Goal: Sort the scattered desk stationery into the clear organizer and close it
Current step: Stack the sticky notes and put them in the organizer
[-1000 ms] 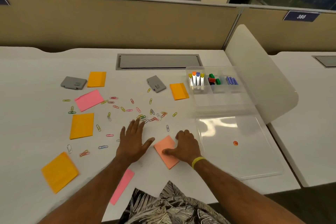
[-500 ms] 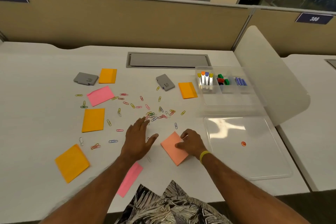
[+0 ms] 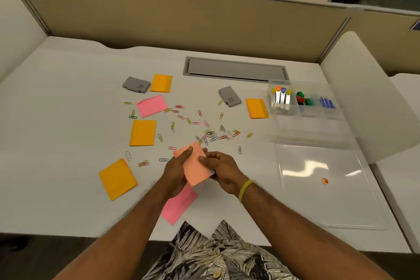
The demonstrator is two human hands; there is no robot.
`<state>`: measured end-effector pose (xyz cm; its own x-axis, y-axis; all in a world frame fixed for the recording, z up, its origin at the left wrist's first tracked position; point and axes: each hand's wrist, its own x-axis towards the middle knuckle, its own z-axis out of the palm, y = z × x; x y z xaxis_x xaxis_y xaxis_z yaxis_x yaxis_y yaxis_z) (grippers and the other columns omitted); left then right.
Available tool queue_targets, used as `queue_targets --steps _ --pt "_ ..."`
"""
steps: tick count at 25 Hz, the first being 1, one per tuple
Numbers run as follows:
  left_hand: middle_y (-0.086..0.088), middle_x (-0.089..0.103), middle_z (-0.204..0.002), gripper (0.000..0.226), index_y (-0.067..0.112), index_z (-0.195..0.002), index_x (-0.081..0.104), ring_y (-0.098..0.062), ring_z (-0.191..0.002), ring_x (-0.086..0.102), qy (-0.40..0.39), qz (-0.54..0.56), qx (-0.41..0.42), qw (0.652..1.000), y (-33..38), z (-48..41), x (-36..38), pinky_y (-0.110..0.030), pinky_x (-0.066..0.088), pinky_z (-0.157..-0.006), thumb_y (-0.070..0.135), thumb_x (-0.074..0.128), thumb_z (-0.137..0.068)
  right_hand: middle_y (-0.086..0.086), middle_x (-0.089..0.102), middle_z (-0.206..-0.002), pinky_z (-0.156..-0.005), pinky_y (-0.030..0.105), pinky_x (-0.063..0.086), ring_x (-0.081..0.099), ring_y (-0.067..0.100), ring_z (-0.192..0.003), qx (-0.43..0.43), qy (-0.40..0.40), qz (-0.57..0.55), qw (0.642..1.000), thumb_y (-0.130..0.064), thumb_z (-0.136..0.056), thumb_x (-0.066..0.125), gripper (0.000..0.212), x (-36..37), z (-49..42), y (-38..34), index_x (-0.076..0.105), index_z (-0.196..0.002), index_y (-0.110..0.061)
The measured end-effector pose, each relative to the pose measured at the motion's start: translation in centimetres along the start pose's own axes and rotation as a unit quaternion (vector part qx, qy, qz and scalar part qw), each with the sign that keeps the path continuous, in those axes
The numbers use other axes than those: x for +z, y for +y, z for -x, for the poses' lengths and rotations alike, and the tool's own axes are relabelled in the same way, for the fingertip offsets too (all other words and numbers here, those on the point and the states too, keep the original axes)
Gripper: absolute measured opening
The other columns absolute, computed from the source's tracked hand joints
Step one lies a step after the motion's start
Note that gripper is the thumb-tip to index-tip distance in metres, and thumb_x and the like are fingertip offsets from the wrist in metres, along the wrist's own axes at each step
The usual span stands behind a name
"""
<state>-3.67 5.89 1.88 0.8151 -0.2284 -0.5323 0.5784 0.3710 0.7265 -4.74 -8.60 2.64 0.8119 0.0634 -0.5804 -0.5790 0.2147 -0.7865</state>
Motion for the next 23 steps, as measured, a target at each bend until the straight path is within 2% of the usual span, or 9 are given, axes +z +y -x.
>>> queue_targets --steps 2,5,6,9,11,14,19,21,23 --pt "-0.01 0.066 -0.123 0.033 0.013 -0.13 0.052 -0.03 -0.115 0.061 -0.005 0.027 0.011 1.0 0.3 0.5 -1.5 -0.046 0.052 -0.091 0.025 0.042 -0.1 0.007 0.069 -0.095 -0.07 0.032 0.057 0.065 0.021 -0.087 -0.011 0.012 0.028 0.999 -0.022 -0.085 0.072 0.016 1.3 0.0 0.3 0.065 -0.09 -0.009" --pt "-0.011 0.064 -0.126 0.038 0.011 -0.136 0.047 -0.03 -0.121 0.057 0.02 0.026 0.031 0.999 1.4 1.2 -4.8 -0.046 0.049 -0.094 0.022 0.039 -0.101 0.005 0.07 -0.085 -0.066 0.027 0.054 0.064 0.017 -0.073 -0.061 0.042 0.207 0.975 -0.038 -0.084 0.071 0.026 1.7 0.4 1.2 0.064 -0.084 -0.012" --pt "-0.012 0.064 -0.126 0.038 0.011 -0.137 0.046 -0.03 -0.121 0.057 0.034 0.022 0.038 0.998 1.7 1.4 -5.9 -0.045 0.049 -0.093 0.022 0.039 -0.101 0.003 0.07 -0.083 -0.066 0.026 0.052 0.063 0.016 -0.073 -0.092 0.042 0.294 0.951 -0.038 -0.083 0.072 0.026 1.7 0.5 1.8 0.064 -0.083 -0.014" --pt "-0.014 0.062 -0.128 0.04 0.012 -0.139 0.045 -0.029 -0.117 0.06 0.054 0.026 0.046 0.997 2.6 2.2 -8.5 -0.044 0.049 -0.092 0.026 0.037 -0.102 0.0 0.064 -0.093 -0.074 0.03 0.05 0.06 0.017 -0.085 -0.129 0.009 0.547 0.827 -0.041 -0.076 0.076 0.034 2.4 0.8 3.5 0.062 -0.096 -0.017" --pt "-0.015 0.061 -0.129 0.045 0.013 -0.139 0.044 -0.03 -0.115 0.062 0.054 0.045 0.044 0.997 2.9 2.6 -9.5 -0.045 0.049 -0.093 0.035 0.038 -0.101 0.003 0.06 -0.108 -0.08 0.033 0.048 0.059 0.021 -0.097 -0.119 -0.004 0.641 0.758 -0.049 -0.072 0.077 0.054 3.5 1.0 4.3 0.055 -0.111 -0.019" --pt "-0.014 0.063 -0.127 0.062 0.014 -0.138 0.045 -0.029 -0.115 0.062 0.044 0.058 0.034 0.997 3.2 3.4 -10.3 -0.045 0.051 -0.09 0.057 0.035 -0.094 0.008 0.056 -0.115 -0.083 0.039 0.051 0.058 0.028 -0.103 -0.106 -0.002 0.702 0.704 -0.052 -0.064 0.081 0.075 5.3 1.2 5.4 0.046 -0.12 -0.016" --pt "-0.014 0.062 -0.127 0.077 0.015 -0.136 0.047 -0.03 -0.114 0.062 0.032 0.078 0.028 0.996 3.7 4.4 -11.4 -0.042 0.056 -0.083 0.071 0.028 -0.087 0.01 0.057 -0.118 -0.088 0.04 0.05 0.057 0.03 -0.108 -0.032 0.023 0.692 0.721 -0.046 -0.056 0.088 0.082 6.3 0.4 5.4 0.048 -0.119 -0.012" --pt "-0.014 0.062 -0.127 0.078 0.015 -0.136 0.047 -0.03 -0.113 0.063 0.032 0.067 0.026 0.997 4.0 4.6 -11.8 -0.041 0.056 -0.08 0.072 0.027 -0.086 0.009 0.058 -0.119 -0.091 0.04 0.05 0.057 0.029 -0.11 -0.015 0.018 0.702 0.712 -0.048 -0.057 0.087 0.079 6.5 0.2 5.4 0.053 -0.119 -0.013" --pt "-0.013 0.062 -0.126 0.076 0.016 -0.136 0.047 -0.029 -0.111 0.063 0.035 0.044 0.024 0.998 4.2 4.7 -12.3 -0.042 0.054 -0.08 0.071 0.026 -0.087 0.007 0.06 -0.116 -0.091 0.039 0.05 0.058 0.028 -0.107 -0.022 0.017 0.686 0.727 -0.045 -0.059 0.086 0.069 6.4 0.2 5.3 0.059 -0.115 -0.014"
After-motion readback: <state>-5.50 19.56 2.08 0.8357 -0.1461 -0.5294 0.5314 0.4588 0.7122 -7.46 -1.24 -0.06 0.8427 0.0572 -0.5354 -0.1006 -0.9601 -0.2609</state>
